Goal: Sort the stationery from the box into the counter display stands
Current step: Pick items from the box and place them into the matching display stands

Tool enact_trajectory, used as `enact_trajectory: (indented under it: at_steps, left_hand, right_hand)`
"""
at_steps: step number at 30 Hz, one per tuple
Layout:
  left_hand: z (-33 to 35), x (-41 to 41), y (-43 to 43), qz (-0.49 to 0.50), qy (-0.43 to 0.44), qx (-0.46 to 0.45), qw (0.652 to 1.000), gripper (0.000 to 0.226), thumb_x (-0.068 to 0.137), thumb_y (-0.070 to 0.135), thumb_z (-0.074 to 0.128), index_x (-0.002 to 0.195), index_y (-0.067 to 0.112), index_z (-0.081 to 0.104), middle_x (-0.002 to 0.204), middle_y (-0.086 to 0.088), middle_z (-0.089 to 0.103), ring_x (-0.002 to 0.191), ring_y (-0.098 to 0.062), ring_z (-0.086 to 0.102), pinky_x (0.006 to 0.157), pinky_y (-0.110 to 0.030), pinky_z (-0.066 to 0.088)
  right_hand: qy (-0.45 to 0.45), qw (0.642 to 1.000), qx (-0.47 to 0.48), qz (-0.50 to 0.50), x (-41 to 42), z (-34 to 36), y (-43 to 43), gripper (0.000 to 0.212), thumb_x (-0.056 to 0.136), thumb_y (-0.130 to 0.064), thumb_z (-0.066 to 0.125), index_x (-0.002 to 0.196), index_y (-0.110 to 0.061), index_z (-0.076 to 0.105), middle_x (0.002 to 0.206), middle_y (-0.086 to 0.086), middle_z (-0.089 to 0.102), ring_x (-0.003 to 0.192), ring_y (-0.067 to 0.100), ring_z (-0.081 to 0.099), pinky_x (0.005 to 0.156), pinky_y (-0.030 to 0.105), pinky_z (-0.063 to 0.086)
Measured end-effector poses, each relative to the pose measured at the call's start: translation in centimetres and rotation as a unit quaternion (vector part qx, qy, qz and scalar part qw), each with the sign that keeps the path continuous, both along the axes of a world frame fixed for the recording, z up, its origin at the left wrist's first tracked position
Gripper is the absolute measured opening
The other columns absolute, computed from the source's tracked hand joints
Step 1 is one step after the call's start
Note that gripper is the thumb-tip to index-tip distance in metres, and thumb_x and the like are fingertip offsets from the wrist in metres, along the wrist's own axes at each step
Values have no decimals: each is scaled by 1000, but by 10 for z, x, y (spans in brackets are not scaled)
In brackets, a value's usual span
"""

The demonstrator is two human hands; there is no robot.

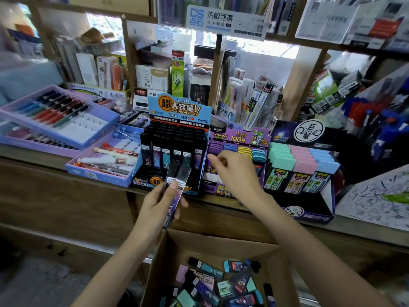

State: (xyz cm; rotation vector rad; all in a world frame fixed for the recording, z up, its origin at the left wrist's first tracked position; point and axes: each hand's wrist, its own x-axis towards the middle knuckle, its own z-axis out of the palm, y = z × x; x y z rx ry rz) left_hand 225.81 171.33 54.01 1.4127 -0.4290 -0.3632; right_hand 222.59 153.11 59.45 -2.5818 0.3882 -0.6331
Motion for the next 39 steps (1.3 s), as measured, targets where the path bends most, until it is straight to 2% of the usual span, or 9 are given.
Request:
enact_trajectory:
  at_steps: [3,6,9,12,18,20,24,34,39]
  left_hand:
    - [4,-1,-3,-7,-16,5,1000,36,90,37,45,95,3,56,68,-2,67,46,-9,50,44,-17,41]
    - [7,-2,-3,-9,-19,4,1000,34,92,35,44,99,4,58,69,-4,66,46,-10,50,44,-18,40]
    - [7,-1,1,-10,-11,0,1000,38,88,41,43,97,7,58,67,-4,65,45,-10,49,42,-17,39]
    - [6,5,11,-1,-3,5,1000,42,88,44,41,99,7,58,67,-3,66,45,-11,49,42,-18,38]
    - [1,22,32,38,-11,30,999,46,92,37,40,105,-5,54,65,-2,66,43,-12,49,39,-18,36]
    - [0,23,35,44,-8,26,999,45,95,34,40,106,-7,54,64,-2,66,42,-12,49,38,-17,37]
    - [-2,23,36,35,-12,24,999,45,95,33,38,107,-8,52,64,-2,66,43,-10,49,39,-17,38]
    - [-4,22,36,27,-8,22,999,44,95,33,38,107,-8,53,65,-2,66,44,-10,49,41,-17,38]
    - [-3,21,35,26,-13,17,999,49,90,38,40,105,-7,53,65,-2,67,45,-10,50,42,-17,38]
  right_hand:
    - [39,966,236,95,-6,3,23,22,87,-43,60,89,-22,64,84,-1,69,79,12,66,76,37,56]
    - [71,950,285,106,-4,-1,39,22,85,-32,67,101,-17,61,93,5,67,84,15,66,76,36,55]
    - [32,922,367,122,-3,5,40,9,85,-15,69,89,-13,62,77,4,67,64,9,65,56,21,53]
    - [-36,907,404,115,1,28,26,8,83,-8,68,84,-12,61,75,5,67,59,10,65,51,19,51]
    - [-106,968,224,39,18,54,1,15,81,-15,72,75,-24,61,71,-1,67,69,16,65,69,35,56]
    - [-109,980,165,33,24,45,4,7,82,-17,71,84,-18,65,75,-4,65,72,14,62,74,33,54]
    - [-106,992,67,29,30,25,9,20,85,-18,69,103,-10,66,84,0,63,78,14,58,78,23,47]
    - [-32,996,71,46,37,16,7,30,86,-13,67,115,-4,65,103,12,67,92,19,59,90,28,47]
    - [5,998,60,30,46,19,9,22,87,-13,66,103,2,66,90,16,69,83,26,65,82,36,52]
